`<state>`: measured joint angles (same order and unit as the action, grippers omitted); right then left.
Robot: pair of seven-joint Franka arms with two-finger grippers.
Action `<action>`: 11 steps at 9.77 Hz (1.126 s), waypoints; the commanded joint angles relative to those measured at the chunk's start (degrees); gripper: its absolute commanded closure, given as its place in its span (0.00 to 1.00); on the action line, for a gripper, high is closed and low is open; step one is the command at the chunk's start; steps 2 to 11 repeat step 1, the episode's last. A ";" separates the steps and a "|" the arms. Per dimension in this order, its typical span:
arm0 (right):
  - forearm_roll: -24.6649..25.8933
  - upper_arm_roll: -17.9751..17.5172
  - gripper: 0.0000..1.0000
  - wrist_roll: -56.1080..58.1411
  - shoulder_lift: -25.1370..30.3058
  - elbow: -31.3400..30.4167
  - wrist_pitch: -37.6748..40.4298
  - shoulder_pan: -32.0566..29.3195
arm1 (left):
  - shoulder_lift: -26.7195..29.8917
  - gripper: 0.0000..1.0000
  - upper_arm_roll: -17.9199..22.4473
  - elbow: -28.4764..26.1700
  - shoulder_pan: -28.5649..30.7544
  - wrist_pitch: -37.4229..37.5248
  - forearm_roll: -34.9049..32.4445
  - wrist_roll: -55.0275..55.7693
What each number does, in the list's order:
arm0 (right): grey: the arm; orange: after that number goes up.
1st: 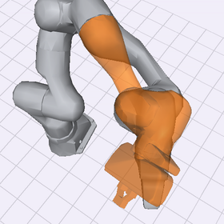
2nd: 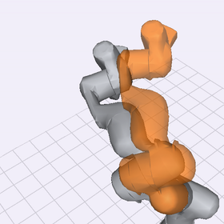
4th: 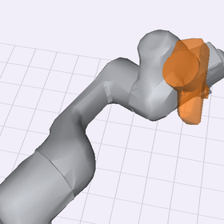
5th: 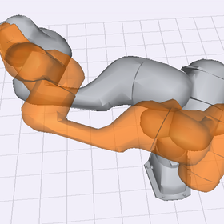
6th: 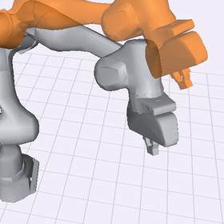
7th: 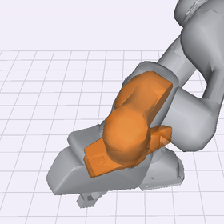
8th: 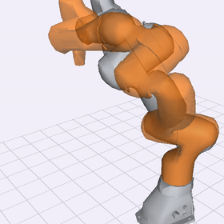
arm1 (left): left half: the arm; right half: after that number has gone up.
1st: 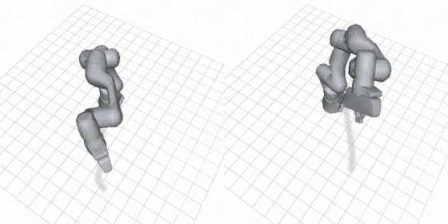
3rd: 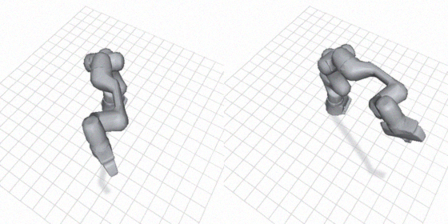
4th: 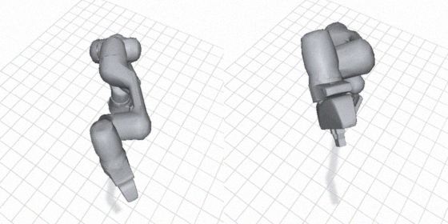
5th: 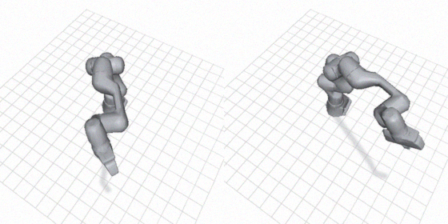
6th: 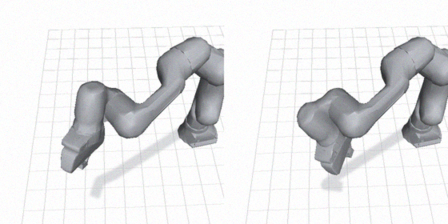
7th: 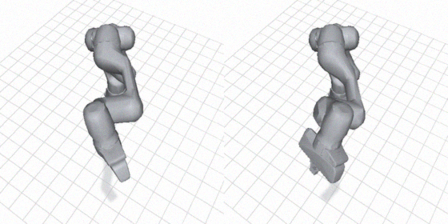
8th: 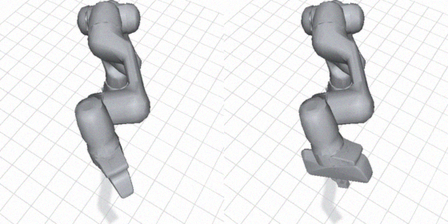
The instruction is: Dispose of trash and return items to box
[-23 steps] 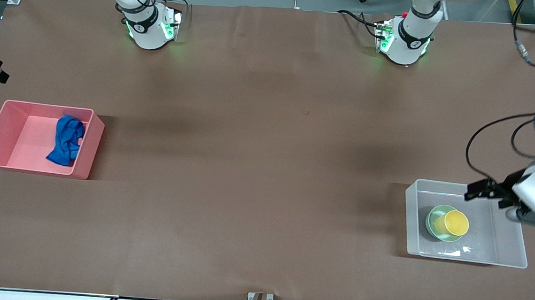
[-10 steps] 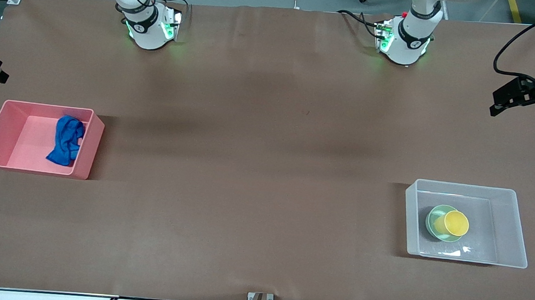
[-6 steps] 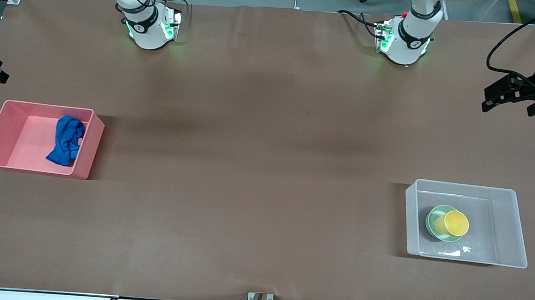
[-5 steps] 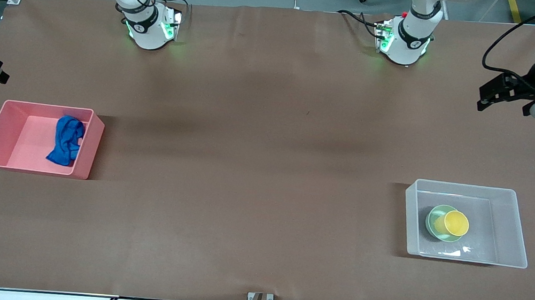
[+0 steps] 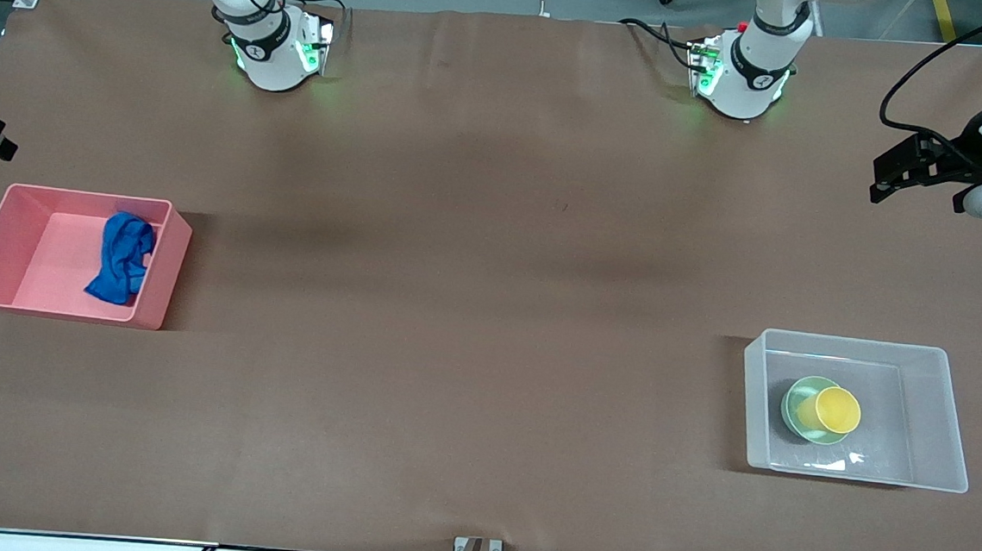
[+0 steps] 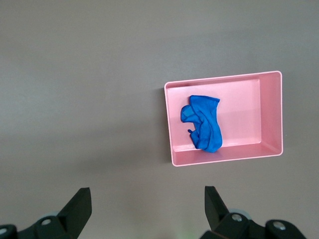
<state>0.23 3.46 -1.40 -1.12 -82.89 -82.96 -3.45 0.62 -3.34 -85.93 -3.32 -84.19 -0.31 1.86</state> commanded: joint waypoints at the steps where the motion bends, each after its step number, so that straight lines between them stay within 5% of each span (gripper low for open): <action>1: 0.64 -0.82 0.00 1.03 -0.11 0.37 2.87 -0.14 | 0.26 0.00 -0.17 -2.31 0.24 -0.01 -0.04 0.07; 11: 0.64 -0.82 0.00 1.03 -0.11 0.37 2.87 -0.14 | 0.26 0.00 -0.17 -2.31 0.24 -0.01 -0.04 0.07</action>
